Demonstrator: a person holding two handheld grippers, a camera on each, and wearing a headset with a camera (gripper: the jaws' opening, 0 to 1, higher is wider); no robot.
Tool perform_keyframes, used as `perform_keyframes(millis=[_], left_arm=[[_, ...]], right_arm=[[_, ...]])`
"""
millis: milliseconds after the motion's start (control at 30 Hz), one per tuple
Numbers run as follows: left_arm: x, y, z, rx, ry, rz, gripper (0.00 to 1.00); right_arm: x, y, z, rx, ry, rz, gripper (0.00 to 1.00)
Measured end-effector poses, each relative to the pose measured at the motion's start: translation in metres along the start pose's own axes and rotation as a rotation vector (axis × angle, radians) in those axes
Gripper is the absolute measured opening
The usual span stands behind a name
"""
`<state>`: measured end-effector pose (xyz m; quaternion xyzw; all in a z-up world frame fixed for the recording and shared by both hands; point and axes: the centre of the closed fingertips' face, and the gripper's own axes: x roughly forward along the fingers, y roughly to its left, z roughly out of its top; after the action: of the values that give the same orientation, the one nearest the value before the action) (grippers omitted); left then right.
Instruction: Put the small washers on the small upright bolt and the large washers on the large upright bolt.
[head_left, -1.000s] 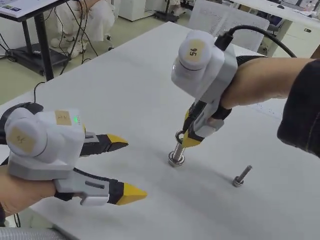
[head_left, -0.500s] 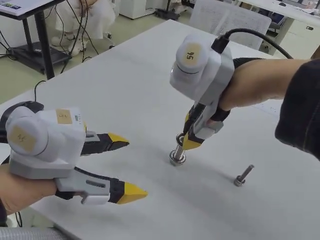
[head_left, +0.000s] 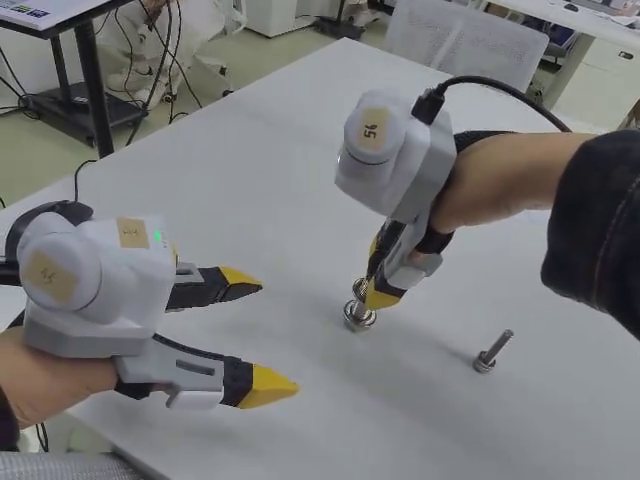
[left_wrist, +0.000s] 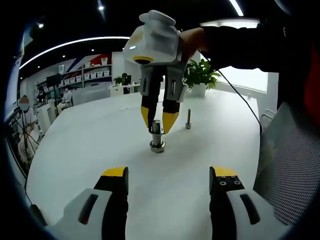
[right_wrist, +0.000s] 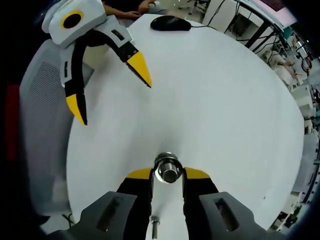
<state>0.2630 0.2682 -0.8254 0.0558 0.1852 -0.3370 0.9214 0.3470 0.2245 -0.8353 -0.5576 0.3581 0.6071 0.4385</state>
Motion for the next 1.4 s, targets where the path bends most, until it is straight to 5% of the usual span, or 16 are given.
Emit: perform_keyframes(millis=[533, 1167, 1400], left_arm=[[0.000, 0.000, -0.002, -0.001, 0.010, -0.005, 0.65], [-0.001, -0.002, -0.004, -0.002, 0.015, -0.010, 0.64], [-0.001, -0.003, -0.004, -0.003, 0.014, -0.009, 0.64]], right_arm=[[0.021, -0.002, -0.004, 0.018, -0.006, 0.017, 0.24], [0.026, 0.005, -0.004, 0.042, -0.021, 0.022, 0.25], [0.028, 0.006, -0.010, 0.042, -0.010, 0.029, 0.32]])
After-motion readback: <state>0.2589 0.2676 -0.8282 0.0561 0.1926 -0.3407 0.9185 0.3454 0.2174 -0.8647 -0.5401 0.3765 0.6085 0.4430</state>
